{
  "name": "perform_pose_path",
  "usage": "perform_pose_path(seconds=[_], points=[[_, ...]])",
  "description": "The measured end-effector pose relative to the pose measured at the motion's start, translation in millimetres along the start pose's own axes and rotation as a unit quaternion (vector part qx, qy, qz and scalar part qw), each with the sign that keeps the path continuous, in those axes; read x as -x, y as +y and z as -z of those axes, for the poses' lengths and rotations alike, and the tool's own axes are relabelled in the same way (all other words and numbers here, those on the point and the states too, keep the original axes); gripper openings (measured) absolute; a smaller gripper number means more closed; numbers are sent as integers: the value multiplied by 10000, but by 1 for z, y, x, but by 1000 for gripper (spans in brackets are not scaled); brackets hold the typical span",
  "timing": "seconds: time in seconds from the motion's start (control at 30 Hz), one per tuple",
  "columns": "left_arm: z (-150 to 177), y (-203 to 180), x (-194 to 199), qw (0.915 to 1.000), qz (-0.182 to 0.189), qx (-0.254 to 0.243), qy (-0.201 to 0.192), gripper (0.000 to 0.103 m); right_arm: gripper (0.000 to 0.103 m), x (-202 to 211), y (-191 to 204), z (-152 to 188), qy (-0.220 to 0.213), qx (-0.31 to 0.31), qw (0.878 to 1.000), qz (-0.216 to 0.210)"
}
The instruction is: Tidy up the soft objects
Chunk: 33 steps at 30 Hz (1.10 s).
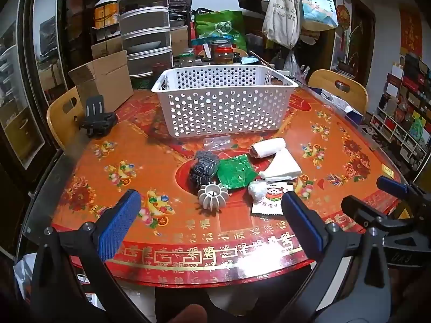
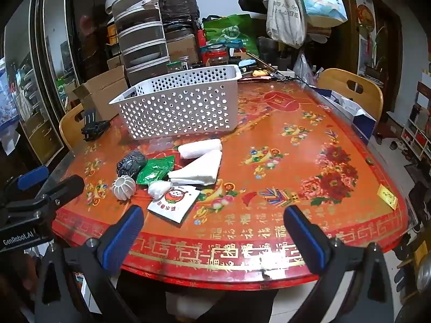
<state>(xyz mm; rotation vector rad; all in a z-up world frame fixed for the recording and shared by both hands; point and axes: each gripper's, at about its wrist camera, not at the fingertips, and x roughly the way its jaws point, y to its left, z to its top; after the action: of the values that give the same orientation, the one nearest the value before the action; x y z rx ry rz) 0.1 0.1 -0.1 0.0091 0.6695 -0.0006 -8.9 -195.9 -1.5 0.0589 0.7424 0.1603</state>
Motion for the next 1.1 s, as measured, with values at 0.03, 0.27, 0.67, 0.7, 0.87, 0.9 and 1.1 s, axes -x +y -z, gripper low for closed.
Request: perform_pose_path(seconds=[0.03, 0.27, 0.67, 0.7, 0.87, 0.9, 1.1], points=[[0, 0, 0, 10000, 12, -8, -36, 103, 103, 0, 0, 0, 2, -3, 10000, -3], [-1, -1, -3, 10000, 71, 1, 37, 103, 103, 1, 2, -1, -12, -18, 10000, -27], [-3, 6, 1, 10000, 15, 66, -32, 103, 103, 2, 6, -2, -29, 22, 10000, -22], [-3, 7, 1, 10000, 11, 59, -33, 103, 103, 2, 6, -2, -25, 19, 10000, -21], [-2, 5, 1, 10000, 4, 51, -33, 103, 103, 2, 6, -2, -32, 21, 10000, -21], [-2, 5, 0, 10000, 10, 49, -27, 103, 103, 2, 6, -2, -31, 23, 10000, -19], [-1, 3, -1, 10000, 18, 44, -8, 103, 103, 1, 4, -1, -19, 25, 10000, -19]])
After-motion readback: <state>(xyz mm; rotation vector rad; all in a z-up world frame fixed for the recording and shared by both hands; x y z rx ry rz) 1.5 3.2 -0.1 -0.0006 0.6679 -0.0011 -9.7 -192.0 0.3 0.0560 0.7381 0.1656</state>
